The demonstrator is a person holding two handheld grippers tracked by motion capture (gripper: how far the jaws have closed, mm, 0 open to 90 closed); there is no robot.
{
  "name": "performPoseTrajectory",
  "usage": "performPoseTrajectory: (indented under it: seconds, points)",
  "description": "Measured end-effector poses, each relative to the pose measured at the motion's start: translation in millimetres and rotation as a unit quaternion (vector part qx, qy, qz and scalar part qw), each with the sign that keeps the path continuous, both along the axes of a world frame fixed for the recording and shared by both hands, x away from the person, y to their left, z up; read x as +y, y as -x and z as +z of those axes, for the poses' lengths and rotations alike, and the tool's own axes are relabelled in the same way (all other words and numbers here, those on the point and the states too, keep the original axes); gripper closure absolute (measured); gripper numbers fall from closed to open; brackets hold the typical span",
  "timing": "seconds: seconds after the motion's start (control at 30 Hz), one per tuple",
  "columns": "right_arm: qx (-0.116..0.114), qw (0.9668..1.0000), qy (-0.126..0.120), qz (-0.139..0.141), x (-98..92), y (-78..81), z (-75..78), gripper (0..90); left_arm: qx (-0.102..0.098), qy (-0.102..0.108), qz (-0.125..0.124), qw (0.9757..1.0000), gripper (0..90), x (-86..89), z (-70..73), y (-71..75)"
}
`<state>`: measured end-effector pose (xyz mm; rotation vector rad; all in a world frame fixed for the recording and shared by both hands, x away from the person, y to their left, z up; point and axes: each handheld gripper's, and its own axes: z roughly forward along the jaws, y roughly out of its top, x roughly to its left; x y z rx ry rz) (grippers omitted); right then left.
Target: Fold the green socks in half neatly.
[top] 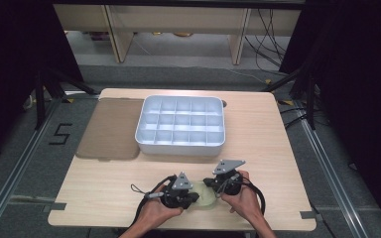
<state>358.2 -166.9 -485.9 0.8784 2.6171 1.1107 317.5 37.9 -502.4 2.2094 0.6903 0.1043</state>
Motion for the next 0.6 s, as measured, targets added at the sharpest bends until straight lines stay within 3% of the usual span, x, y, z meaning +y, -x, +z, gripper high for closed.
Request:
performPoseTrajectory:
  seconds: [0.07,0.1,0.17,0.2,0.23,0.33,0.37,0.6]
  points:
    - [-0.004,1.0,0.008,0.003,0.5,-3.2,-4.1,90.0,0.003,-0.006,-0.002,1.0,87.1,0.5,-2.6,2.7]
    - [0.004,0.9999,0.014,0.004,-0.1,-3.2,-4.1,90.0,-0.007,-0.015,-0.006,0.9998,87.2,1.0,-3.9,2.2]
    - [-0.003,0.9998,0.018,0.005,-0.4,-4.1,-7.6,90.0,-0.002,-0.004,0.002,1.0,87.4,0.2,-5.8,2.9]
    - [-0.002,0.9998,0.019,0.003,-0.3,-4.2,-8.3,90.0,-0.006,-0.014,-0.006,0.9999,87.5,1.4,-4.9,2.2]
    - [0.009,0.9998,0.018,-0.004,0.3,-2.6,-7.7,90.0,-0.006,-0.011,0.001,0.9999,87.5,0.9,-5.6,3.2]
    - [0.003,0.9997,0.025,0.0,-1.3,-3.3,-7.9,90.0,-0.008,-0.015,0.005,0.9999,87.3,3.7,-5.2,2.0]
    - [0.009,0.9997,0.022,-0.003,-0.8,-1.8,-7.7,90.0,-0.013,-0.016,0.004,0.9998,87.2,5.4,-4.4,0.6]
    - [-0.01,0.9999,0.01,0.007,-3.2,2.4,1.0,90.0,-0.015,-0.008,0.01,0.9998,86.8,14.0,0.1,-4.5]
